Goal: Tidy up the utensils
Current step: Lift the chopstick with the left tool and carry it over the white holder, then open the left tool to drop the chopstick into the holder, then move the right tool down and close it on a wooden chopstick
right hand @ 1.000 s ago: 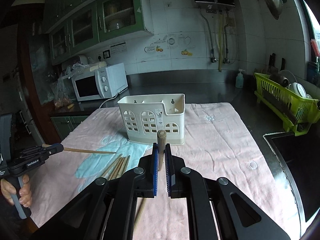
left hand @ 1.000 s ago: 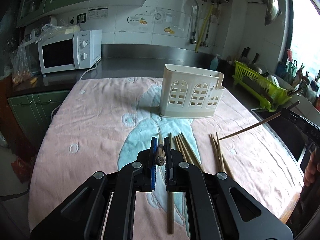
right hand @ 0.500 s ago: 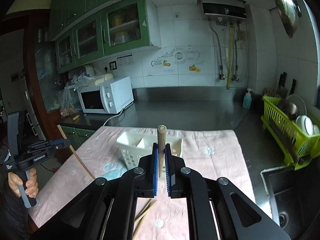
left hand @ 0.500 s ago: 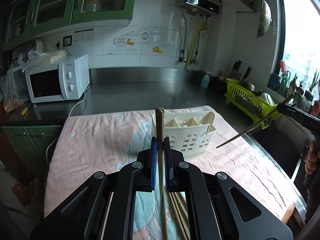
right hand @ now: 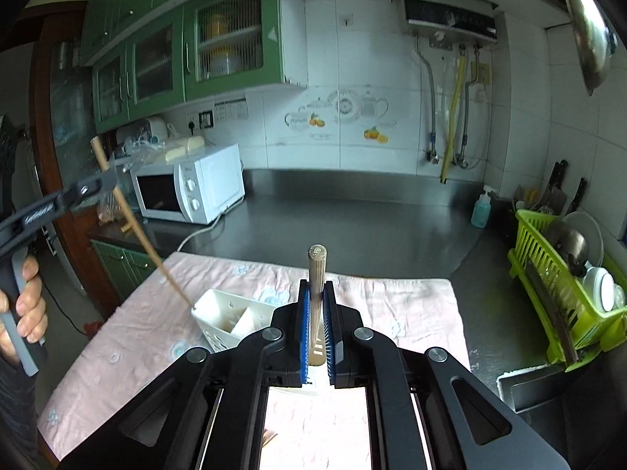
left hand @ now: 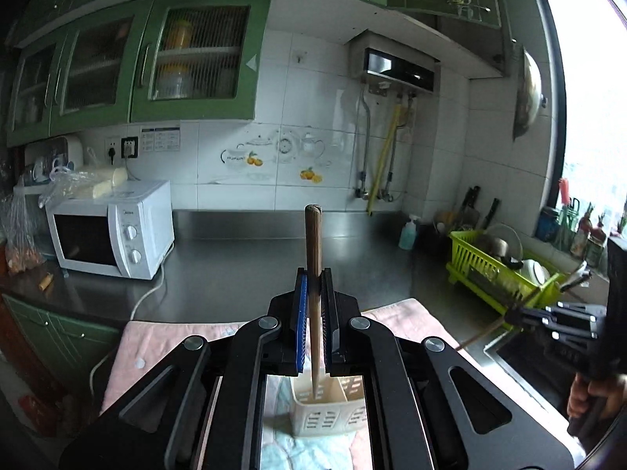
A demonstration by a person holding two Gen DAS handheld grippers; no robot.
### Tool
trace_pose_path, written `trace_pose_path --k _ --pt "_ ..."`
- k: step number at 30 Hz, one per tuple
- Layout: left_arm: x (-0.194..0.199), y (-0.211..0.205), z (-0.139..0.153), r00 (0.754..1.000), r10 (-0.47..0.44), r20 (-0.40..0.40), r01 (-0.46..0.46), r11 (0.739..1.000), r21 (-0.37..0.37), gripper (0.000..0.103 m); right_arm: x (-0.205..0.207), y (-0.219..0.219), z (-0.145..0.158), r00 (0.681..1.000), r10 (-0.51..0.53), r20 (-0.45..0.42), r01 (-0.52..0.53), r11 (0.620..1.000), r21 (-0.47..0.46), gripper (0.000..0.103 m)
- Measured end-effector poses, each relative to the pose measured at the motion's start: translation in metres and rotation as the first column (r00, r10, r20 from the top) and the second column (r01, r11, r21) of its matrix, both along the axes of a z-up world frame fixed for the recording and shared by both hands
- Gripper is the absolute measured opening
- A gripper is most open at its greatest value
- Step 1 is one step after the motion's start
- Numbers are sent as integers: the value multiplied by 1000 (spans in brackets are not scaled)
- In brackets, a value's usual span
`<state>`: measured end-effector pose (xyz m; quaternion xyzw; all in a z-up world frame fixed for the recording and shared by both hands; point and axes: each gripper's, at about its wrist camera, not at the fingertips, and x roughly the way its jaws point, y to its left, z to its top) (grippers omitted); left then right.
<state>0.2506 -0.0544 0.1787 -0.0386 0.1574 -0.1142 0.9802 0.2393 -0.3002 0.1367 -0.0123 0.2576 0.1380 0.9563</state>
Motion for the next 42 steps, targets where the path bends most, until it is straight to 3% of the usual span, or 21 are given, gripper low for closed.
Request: trace_pose_path --k 2,7,13,16,18,21,23,27,32,42 --pt "15 -4 -7 1000 10 -6 -10 1000 1 5 7 2 -7 1000 4 -16 -4 1000 -8 6" --pt "51 -8 -35 994 7 -107 -8 1000 -6 5 22 5 -26 998 14 -59 -15 1000 -17 6" --pt "70 -3 -67 979 -11 -203 5 1000 -28 6 33 11 -48 995 15 -99 -17 1000 -16 7" --pt "69 -1 -74 979 -2 -205 -2 1000 -20 11 35 13 -53 995 13 -98 -15 1000 -16 7" --pt "66 -2 -72 979 -8 -203 4 1000 -21 14 34 14 -54 996 6 -88 -8 1000 -22 13" --pt "56 -2 -68 982 -7 -191 4 1000 -16 26 25 12 -49 998 -11 -62 10 1000 -16 17" --pt "43 -1 -62 985 -10 -174 8 1000 -11 37 12 8 -45 999 -23 -38 23 1000 -7 26" --pt "10 2 -57 989 -16 -145 16 1000 2 48 -27 7 -44 999 -45 12 46 999 -15 27" --pt "-37 13 -64 990 -17 -138 18 1000 10 52 -81 15 -68 1000 -7 -16 8 1000 25 27" --pt "-119 46 -108 987 39 -158 -36 999 23 55 -165 48 -163 974 49 -221 -15 988 152 26"
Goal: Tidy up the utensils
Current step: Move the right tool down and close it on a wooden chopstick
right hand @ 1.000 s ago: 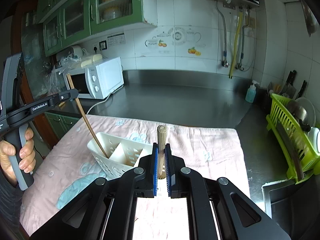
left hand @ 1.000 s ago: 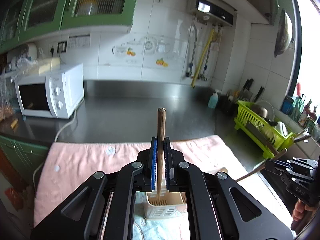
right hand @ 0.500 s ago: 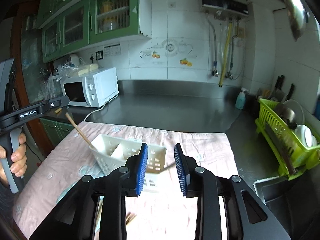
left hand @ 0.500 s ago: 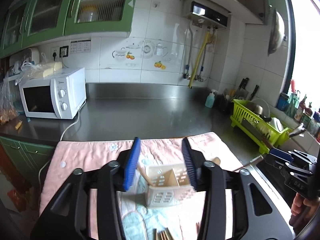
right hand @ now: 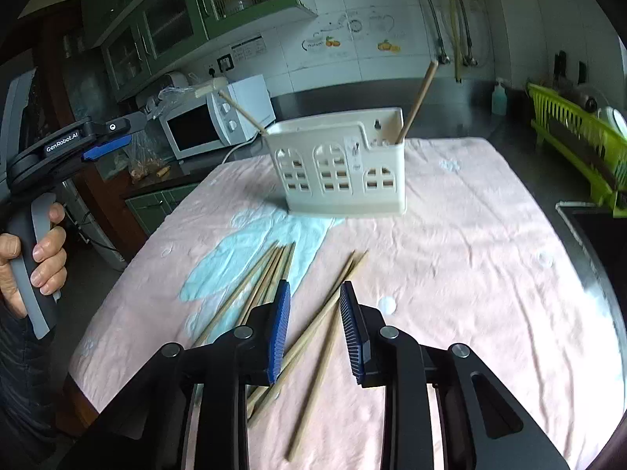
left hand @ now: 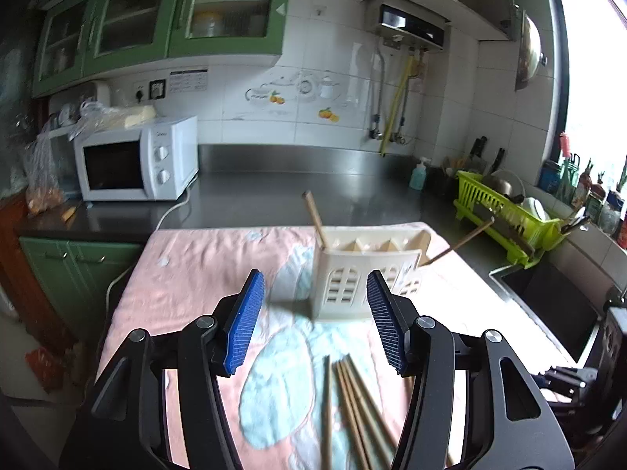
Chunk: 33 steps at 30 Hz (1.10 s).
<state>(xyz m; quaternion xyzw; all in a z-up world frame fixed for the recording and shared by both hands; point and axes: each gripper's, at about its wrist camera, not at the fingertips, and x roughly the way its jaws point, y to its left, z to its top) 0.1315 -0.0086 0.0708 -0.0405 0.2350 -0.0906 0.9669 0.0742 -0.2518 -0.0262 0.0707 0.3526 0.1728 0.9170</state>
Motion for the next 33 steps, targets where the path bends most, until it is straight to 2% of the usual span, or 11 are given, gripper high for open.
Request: trace_pose_path --k 4,6,13,16,24,33 --pt "-23 17 -22 999 39 -27 -39 999 -9 56 -18 20 -33 997 4 -77 -2 1000 26 25" --pt "-31 23 -32 997 61 -38 -61 998 -2 56 -21 30 -47 993 18 -118 -13 999 46 20" --pt "-54 44 -65 993 93 -71 -94 996 -11 58 -10 51 -74 980 -32 -195 39 999 30 18" --pt "-59 49 -77 992 101 -79 -102 995 -8 59 -3 54 -78 976 -72 -205 75 997 4 19" --pt "-63 48 -105 990 51 -129 -53 999 -11 59 9 64 -84 966 -133 -220 121 990 -67 18" --pt "-69 32 -127 982 -15 -187 15 1000 -1 59 15 67 -86 962 -168 -214 144 982 -123 10"
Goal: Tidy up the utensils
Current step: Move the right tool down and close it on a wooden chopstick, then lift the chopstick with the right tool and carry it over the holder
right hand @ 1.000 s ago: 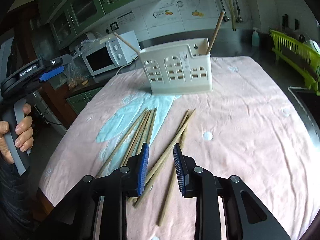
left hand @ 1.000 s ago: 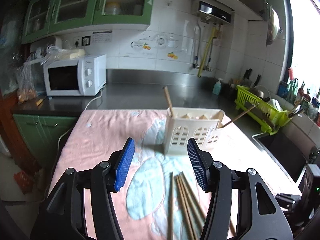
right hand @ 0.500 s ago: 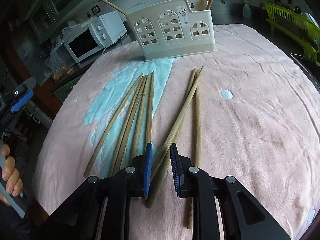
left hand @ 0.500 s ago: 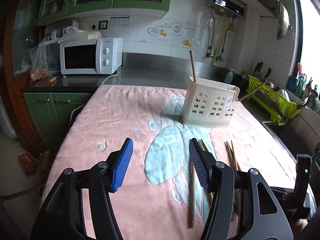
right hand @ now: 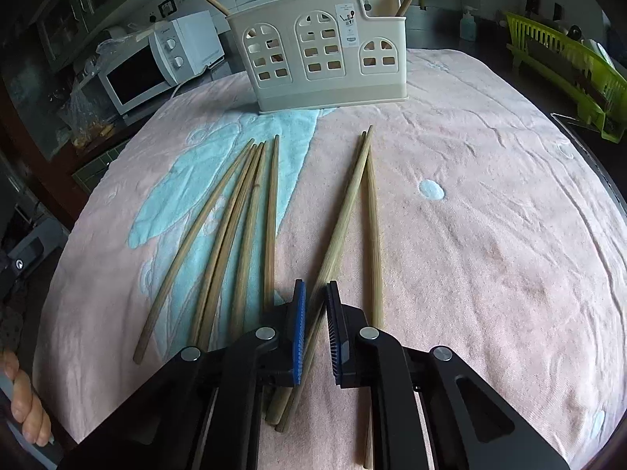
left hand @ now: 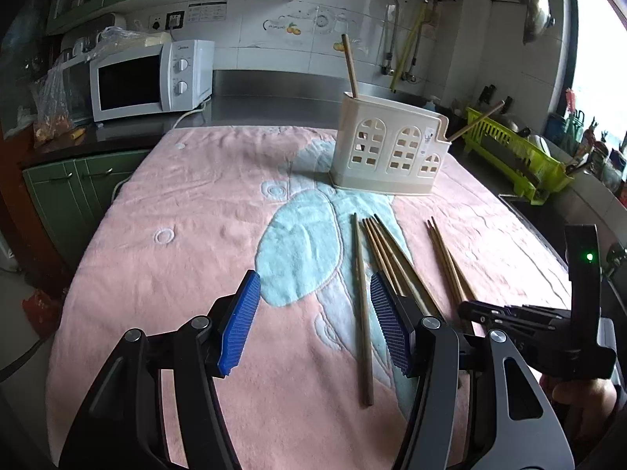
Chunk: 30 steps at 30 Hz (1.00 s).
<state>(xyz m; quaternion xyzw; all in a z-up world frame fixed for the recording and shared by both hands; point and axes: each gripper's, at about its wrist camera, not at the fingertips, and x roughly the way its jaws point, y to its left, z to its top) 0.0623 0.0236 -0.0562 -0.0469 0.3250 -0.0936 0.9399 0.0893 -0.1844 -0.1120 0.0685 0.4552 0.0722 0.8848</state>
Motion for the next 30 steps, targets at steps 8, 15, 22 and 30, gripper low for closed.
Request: trace_pose_path --k 8,15,22,30 --pt "-7 -19 -25 995 -74 -67 75 997 13 59 -10 -12 4 1000 -6 30 6 1000 11 7" --pt "-6 -37 -49 984 -125 -130 130 991 31 42 -23 -31 15 994 -24 109 26 1000 -15 7" --pt "5 -51 -64 971 -164 -174 170 985 21 23 -24 -63 5 992 -79 102 79 997 1 7" --pt "15 -57 -69 972 -118 -205 130 990 46 16 -21 -73 -10 996 -65 67 64 998 16 7"
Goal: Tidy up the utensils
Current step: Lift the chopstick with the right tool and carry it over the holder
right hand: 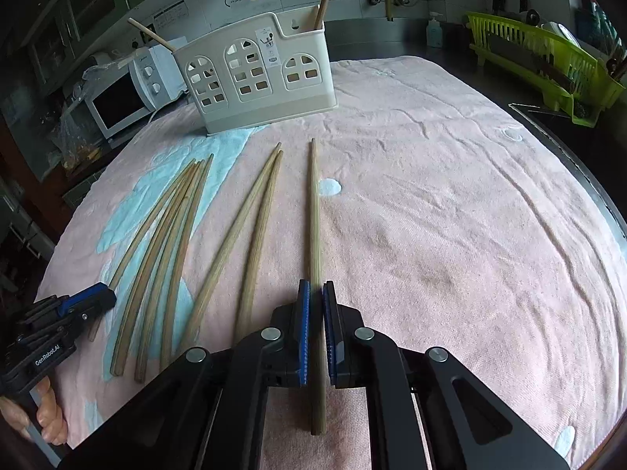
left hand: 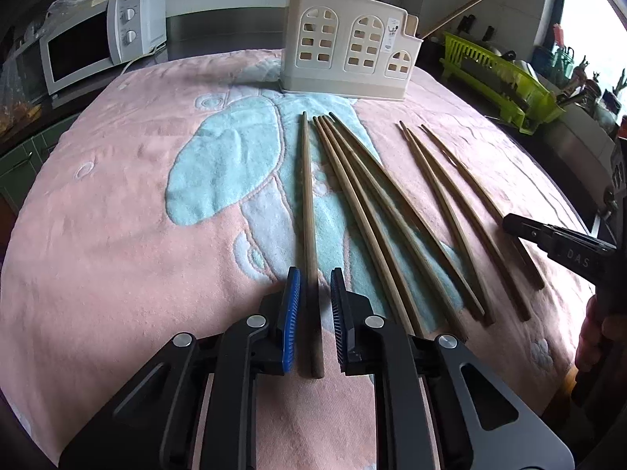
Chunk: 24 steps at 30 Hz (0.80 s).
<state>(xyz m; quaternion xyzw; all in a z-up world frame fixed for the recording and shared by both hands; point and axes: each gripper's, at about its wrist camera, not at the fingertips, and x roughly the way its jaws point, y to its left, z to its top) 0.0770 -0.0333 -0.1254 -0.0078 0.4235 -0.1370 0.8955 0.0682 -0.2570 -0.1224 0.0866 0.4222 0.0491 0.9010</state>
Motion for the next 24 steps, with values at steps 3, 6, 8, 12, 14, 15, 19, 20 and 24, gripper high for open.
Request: trace_pose_path --k 3,6,8,12,14,15,19,20,24 --pt "-1 -5 0 1000 7 6 -7 1000 30 16 -1 0 -1 1000 5 -1 -5 1000 6 8" --pt "-2 -8 1 1000 10 8 -10 999 49 16 -3 0 -1 1000 19 -4 -19 1000 -2 11" --pt "-2 -5 1 1000 20 1 -20 999 39 16 -6 1 -1 1000 28 -6 -28 1000 -6 14" --pt "-2 -9 1 1000 29 1 -29 998 58 16 -11 5 -1 999 42 0 -42 998 -48 14" --pt "-1 -9 2 1000 29 -11 -28 998 61 16 -12 10 -1 999 50 1 -50 995 -85 13" --pt "0 -8 2 999 30 -17 -29 998 55 16 -11 10 -1 999 53 1 -53 994 -96 8" --pt "2 -4 3 999 31 -24 -30 999 41 6 -13 6 0 999 51 2 -51 995 -88 7" --pt "3 -2 4 999 30 -26 -29 999 32 5 -14 5 1 999 49 5 -48 995 -90 7" --pt "3 3 10 999 34 -14 -34 999 -14 5 -20 2 11 998 52 39 -48 995 -91 7"
